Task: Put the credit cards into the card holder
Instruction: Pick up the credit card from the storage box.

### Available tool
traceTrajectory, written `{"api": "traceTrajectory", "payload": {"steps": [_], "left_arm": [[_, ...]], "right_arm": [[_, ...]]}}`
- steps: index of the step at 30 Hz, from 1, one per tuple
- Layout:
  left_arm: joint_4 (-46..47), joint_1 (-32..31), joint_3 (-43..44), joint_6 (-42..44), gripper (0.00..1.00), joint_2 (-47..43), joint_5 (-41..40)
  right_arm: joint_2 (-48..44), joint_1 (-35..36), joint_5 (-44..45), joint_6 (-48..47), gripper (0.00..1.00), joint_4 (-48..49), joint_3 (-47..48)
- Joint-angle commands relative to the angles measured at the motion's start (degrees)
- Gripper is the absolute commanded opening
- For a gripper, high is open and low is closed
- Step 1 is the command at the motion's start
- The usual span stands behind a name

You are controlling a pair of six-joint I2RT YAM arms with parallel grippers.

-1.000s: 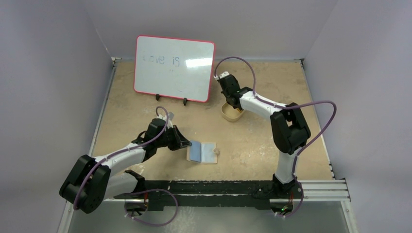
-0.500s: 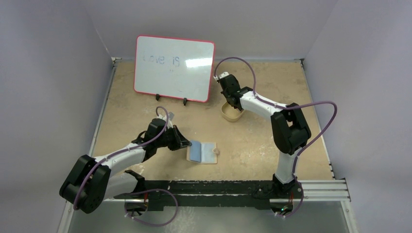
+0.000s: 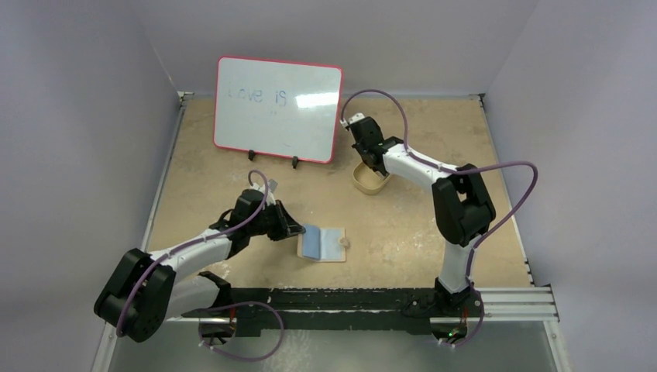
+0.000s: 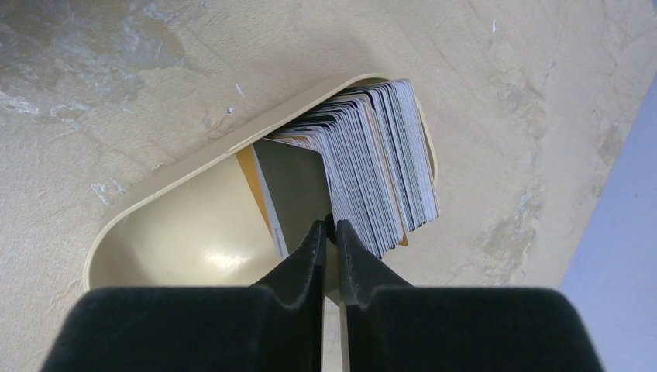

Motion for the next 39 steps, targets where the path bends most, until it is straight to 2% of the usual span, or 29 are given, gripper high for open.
{"api": "traceTrajectory", "payload": {"steps": [1, 12, 19, 27, 33, 39], "left_arm": [[0.7, -0.2, 1.4, 0.1, 0.0, -1.6, 0.3], [1.9, -0.2, 1.3, -0.2, 0.0, 0.3, -0.3], [3.4, -0.2, 1.5, -1.6, 0.0, 0.6, -1.7], [16.2, -0.2, 0.2, -8.9, 0.0, 5.0, -0.6], [17.7, -1.0, 0.4, -9.5, 0.0, 7.5, -2.5], [9.7, -1.3, 1.3, -4.9, 0.14, 6.2, -6.7]], "right_arm": [[-1.0, -0.4, -0.2, 0.4, 0.05, -0.7, 3.5], [-4.5, -0.5, -5.0, 4.0, 0.0, -9.0, 5.4], [-10.2, -0.4, -10.0, 7.1, 0.0, -9.7, 3.1], [-17.3, 0.0, -15.4, 14.6, 0.0, -10.7, -0.9], [-26.8, 4.3, -25.3, 26.1, 0.0, -2.7, -9.5], [-33.8, 10.3, -31.7, 38.1, 0.0, 11.3, -21.8]]}}
